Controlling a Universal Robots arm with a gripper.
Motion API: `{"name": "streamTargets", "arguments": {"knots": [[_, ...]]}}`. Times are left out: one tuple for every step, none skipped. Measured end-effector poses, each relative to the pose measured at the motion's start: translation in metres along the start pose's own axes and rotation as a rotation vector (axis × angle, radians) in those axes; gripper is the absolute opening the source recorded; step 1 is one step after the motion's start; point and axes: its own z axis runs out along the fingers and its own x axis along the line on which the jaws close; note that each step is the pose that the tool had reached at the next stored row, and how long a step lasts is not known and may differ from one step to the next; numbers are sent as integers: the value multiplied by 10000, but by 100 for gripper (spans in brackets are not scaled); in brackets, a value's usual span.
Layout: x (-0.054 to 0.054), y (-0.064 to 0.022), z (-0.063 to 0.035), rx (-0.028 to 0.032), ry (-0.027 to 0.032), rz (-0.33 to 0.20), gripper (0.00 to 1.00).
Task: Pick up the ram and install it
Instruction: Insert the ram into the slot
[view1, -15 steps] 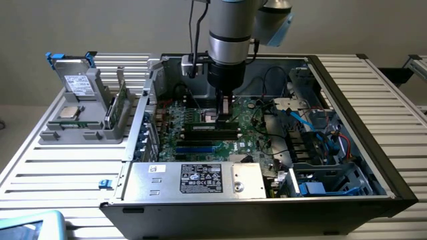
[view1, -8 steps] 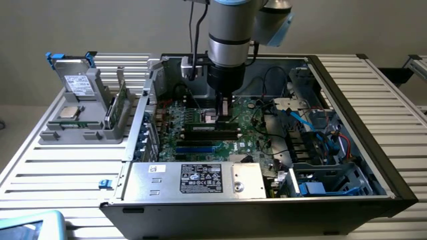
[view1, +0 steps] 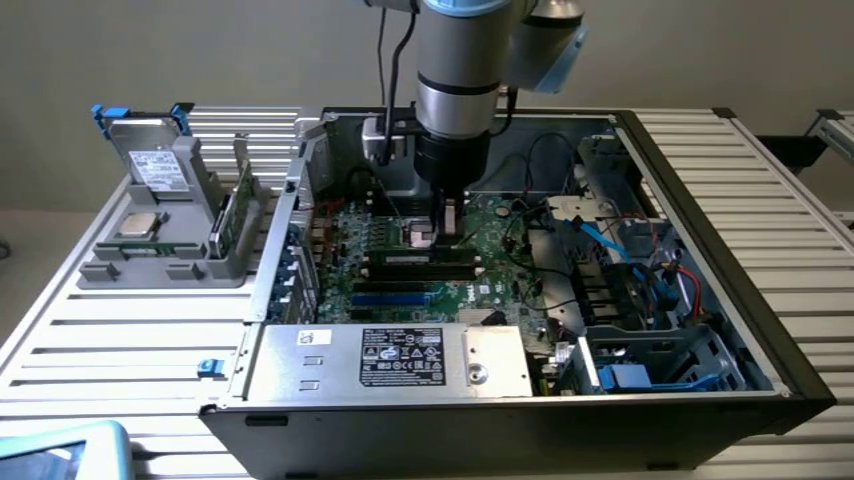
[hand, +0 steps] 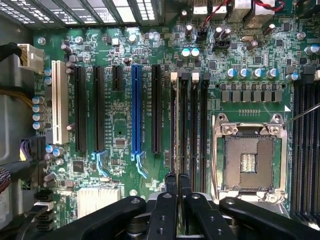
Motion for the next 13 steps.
{"name": "streamTargets", "arguments": {"knots": [[0,0,7,0,0,0,13],[0,0,13,0,0,0,13],[2,-1,17,0,1,0,13],[4,-1,21,1,0,-1,13],[7,-1,25,2,0,-1,13],[8,-1,29,3,0,0,13],[11,-1,31,4,0,0,13],[11,-1,35,6,0,0,13],[11,-2,40,9,0,0,13],[11,-2,46,15,0,0,13],[11,-2,52,24,-1,0,13],[11,-2,57,32,0,1,13],[11,-2,61,43,1,2,13]]}}
